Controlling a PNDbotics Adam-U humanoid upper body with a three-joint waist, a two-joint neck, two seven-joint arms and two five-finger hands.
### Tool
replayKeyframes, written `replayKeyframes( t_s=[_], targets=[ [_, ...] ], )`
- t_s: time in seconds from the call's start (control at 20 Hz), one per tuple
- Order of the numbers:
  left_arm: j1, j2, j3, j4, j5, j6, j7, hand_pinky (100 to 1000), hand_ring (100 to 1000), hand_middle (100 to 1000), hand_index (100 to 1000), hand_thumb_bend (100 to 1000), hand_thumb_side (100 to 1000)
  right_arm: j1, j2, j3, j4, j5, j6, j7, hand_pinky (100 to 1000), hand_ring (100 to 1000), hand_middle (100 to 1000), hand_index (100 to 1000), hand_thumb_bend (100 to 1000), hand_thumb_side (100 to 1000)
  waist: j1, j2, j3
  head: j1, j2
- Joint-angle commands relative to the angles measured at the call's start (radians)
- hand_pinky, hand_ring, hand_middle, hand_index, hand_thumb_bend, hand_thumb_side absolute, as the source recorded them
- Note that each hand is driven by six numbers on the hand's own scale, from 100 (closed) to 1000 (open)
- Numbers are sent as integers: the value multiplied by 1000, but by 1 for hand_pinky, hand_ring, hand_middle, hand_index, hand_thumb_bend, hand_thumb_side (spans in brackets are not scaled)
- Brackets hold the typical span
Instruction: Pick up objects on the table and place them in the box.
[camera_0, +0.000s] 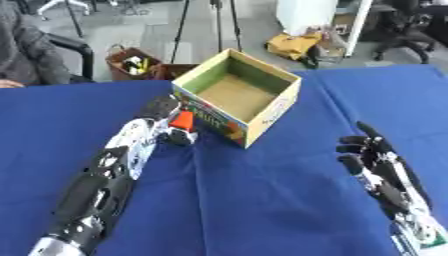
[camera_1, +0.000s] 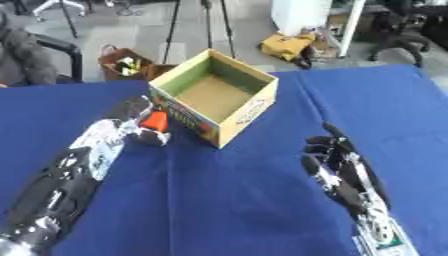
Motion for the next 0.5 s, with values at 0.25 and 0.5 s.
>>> replayKeyframes(
  t_s=[0.25,0.5],
  targets=[
    [-48,20,1,-209,157,55,20,135,127,202,578,100,302,-11,-4,-4,-6,-10,-3,1,672,717,702,1000,625,562,-1,-20,1,2,-1],
    [-62,-51,-7,-152,175,93,129,142,137,201,580,100,343,-16,-1,4,-6,-14,-3,8,672,717,702,1000,624,566,-2,-16,-13,15,-13]
  ],
)
